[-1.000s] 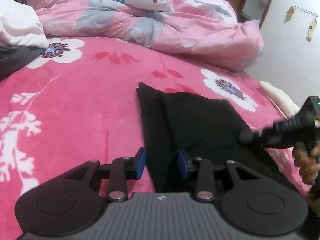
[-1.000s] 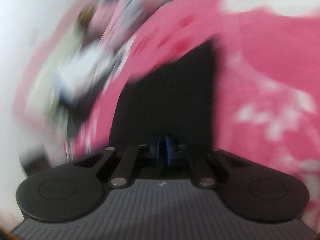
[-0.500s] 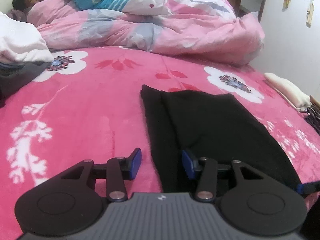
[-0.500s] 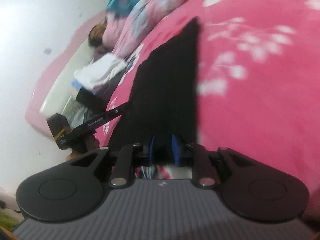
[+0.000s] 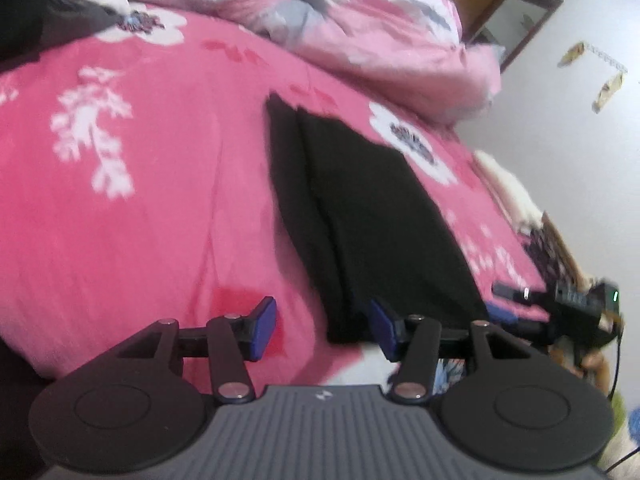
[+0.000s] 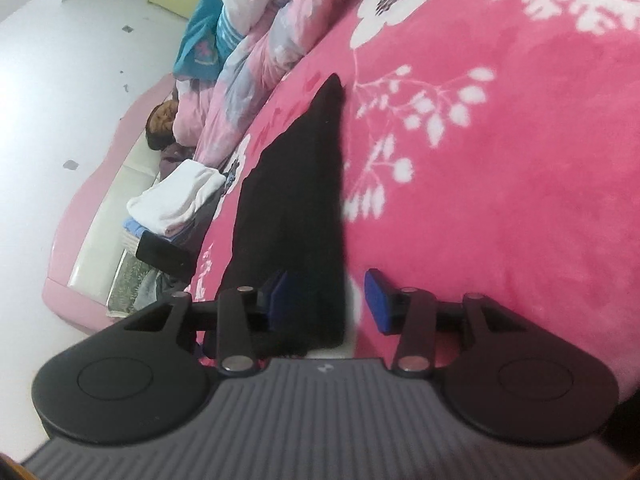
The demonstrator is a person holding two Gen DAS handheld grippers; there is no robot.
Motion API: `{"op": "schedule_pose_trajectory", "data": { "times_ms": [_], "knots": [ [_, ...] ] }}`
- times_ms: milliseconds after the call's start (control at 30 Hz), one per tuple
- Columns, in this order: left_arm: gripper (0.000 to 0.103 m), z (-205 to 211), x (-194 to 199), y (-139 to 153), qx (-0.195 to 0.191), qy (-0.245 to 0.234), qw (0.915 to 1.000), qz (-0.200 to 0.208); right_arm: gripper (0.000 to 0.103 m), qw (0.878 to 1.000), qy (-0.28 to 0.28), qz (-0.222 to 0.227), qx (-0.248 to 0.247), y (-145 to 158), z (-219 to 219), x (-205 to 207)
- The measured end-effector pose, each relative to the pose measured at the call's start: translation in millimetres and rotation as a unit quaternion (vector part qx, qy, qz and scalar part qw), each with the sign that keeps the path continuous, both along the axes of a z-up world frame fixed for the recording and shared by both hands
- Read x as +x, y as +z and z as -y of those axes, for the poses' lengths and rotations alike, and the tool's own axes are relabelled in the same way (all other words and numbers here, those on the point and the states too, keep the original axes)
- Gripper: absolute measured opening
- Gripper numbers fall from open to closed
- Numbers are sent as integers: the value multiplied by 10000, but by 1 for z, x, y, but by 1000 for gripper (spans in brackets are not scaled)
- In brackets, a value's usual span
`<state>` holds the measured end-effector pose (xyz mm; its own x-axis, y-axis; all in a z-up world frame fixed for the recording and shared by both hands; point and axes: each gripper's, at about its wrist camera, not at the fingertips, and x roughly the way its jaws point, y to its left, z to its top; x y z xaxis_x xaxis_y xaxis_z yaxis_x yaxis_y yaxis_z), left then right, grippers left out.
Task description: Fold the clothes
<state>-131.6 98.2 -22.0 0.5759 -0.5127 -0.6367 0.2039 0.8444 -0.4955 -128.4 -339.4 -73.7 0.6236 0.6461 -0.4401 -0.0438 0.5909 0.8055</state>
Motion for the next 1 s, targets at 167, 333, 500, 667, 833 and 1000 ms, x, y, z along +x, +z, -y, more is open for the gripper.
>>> {"op": "schedule_pose_trajectory", "data": {
  "times_ms": [167, 333, 500, 667, 833, 1000],
  "knots": [
    [52, 17, -3, -4, 156, -190, 9995, 190, 41, 9995, 180, -34, -244, 6, -10, -7],
    [48, 16, -6, 10, 783, -38, 9952, 592, 40, 9998, 153, -77, -133, 3, -12, -15],
    [48, 23, -14, 45, 1565, 75, 9765, 1481, 31, 9993, -1, -240, 293, -5, -1, -18],
    [57, 96, -20, 54, 2020, -1299, 9502, 1986, 10, 9970, -38, -352, 686, -15, 5, -20],
    [59, 177, -29, 30, 2581, -2534, 9025, 2339, 5, 9929, -84, -292, 1146, -20, 12, -22],
    [59, 209, -32, 20, 2970, -2838, 8731, 2628, 4, 9934, 76, -129, 1133, -7, 12, -18]
  ]
}}
